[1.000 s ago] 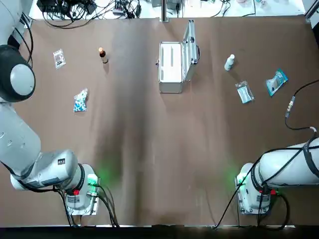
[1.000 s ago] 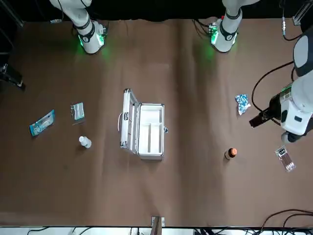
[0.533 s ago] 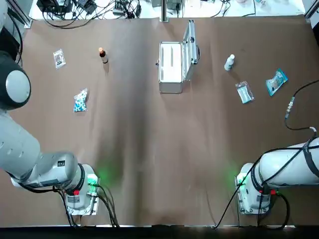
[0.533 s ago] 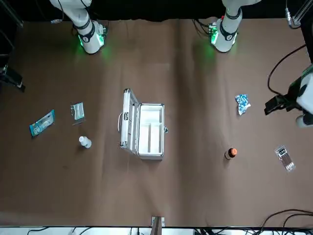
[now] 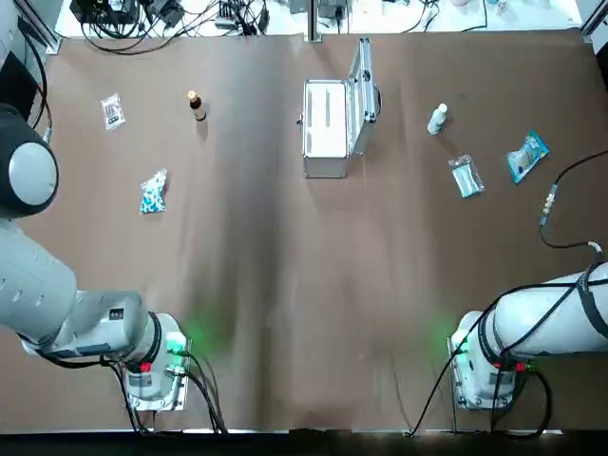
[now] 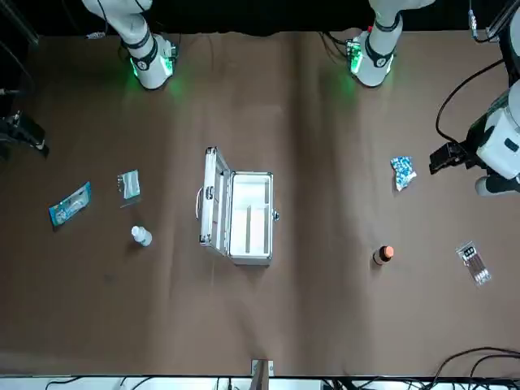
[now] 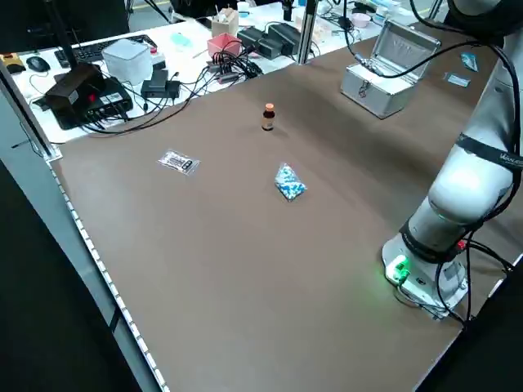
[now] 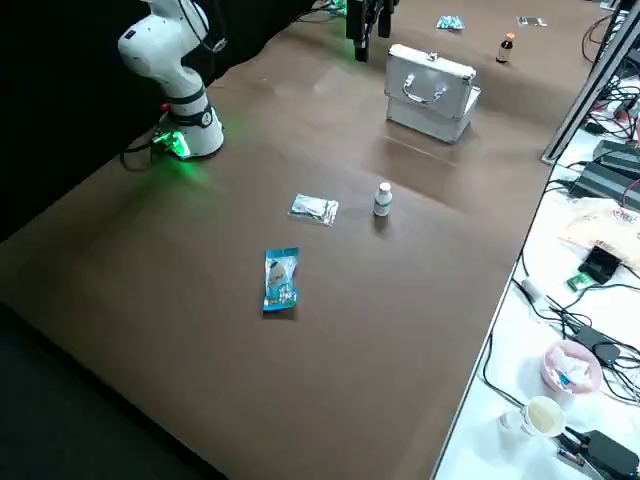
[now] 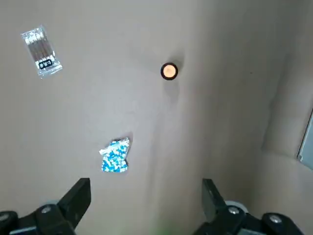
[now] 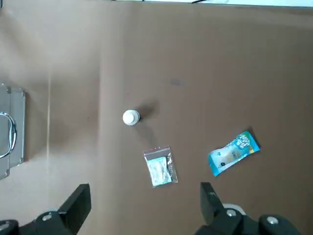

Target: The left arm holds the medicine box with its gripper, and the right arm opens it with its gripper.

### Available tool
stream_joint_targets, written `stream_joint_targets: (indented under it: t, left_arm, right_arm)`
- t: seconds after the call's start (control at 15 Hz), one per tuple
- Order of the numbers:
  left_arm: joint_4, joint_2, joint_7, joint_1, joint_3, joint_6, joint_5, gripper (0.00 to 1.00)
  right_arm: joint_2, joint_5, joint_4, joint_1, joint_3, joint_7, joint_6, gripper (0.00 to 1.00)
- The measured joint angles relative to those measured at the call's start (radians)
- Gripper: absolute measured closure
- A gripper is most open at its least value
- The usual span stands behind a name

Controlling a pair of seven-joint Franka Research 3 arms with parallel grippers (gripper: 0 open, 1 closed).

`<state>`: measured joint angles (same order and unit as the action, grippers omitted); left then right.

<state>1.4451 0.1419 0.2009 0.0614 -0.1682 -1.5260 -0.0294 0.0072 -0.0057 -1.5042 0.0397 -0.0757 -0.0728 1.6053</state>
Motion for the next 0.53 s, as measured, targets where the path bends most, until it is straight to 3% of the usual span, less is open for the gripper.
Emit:
stream_joint_targets:
  t: [0.53]
  left_arm:
    - [-0.003, -0.005, -0.002, 0.008, -0.015, -0.001, -0.001, 0.00]
  right_arm:
    - [0.002, 0.000, -0.011, 0.027, -0.001, 0.000, -0.009, 0.01]
